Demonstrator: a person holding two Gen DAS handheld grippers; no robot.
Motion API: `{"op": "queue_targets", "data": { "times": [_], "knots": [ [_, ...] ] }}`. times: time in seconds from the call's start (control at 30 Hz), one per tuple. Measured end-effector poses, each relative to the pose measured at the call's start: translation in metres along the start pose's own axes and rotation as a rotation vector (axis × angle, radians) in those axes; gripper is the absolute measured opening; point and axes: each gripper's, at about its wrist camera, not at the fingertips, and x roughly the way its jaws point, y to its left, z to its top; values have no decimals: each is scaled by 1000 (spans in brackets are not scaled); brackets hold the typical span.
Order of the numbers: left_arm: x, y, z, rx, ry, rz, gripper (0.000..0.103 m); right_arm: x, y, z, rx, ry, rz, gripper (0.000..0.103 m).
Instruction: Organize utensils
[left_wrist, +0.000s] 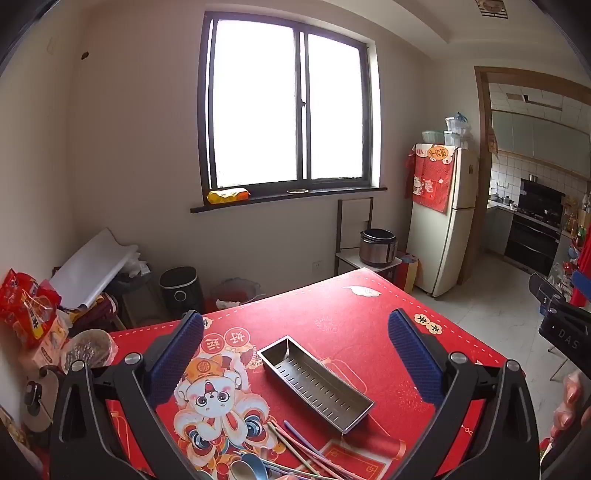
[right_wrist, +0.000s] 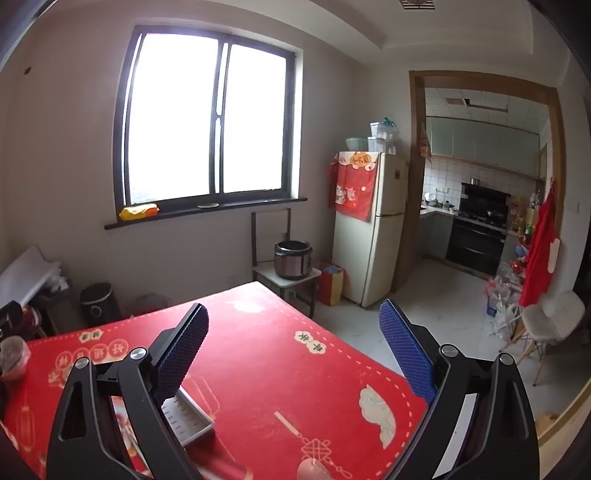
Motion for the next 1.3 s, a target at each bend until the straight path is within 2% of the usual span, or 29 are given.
{"op": "queue_targets", "data": {
  "times": [1.3],
  "knots": [
    [-4, -1, 3, 4, 3, -2, 98, 2, -1, 5, 6, 7, 2, 90]
  ]
}}
